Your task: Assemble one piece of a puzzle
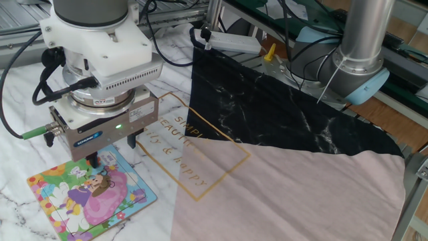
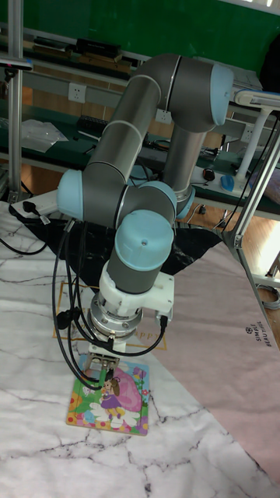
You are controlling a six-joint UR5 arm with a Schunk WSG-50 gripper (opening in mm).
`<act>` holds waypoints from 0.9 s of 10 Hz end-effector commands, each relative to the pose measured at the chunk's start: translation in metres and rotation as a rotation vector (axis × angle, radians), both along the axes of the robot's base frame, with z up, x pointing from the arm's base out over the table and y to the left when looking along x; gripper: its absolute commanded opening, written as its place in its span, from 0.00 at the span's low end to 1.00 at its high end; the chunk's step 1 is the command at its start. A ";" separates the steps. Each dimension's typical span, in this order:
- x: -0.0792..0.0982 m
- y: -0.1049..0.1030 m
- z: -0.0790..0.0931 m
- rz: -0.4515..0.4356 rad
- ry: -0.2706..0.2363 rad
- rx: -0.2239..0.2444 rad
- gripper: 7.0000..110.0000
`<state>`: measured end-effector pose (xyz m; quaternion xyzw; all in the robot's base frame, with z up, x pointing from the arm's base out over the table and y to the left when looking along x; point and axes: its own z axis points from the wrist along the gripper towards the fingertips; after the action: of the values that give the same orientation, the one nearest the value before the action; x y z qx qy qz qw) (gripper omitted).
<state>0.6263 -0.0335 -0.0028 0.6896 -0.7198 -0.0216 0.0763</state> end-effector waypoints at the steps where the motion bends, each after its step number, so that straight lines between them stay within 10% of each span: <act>1: -0.001 0.002 0.001 -0.009 0.005 0.008 0.57; 9: 0.002 -0.019 0.007 -0.017 -0.008 -0.073 0.57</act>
<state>0.6272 -0.0479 0.0027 0.6846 -0.7227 0.0007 0.0954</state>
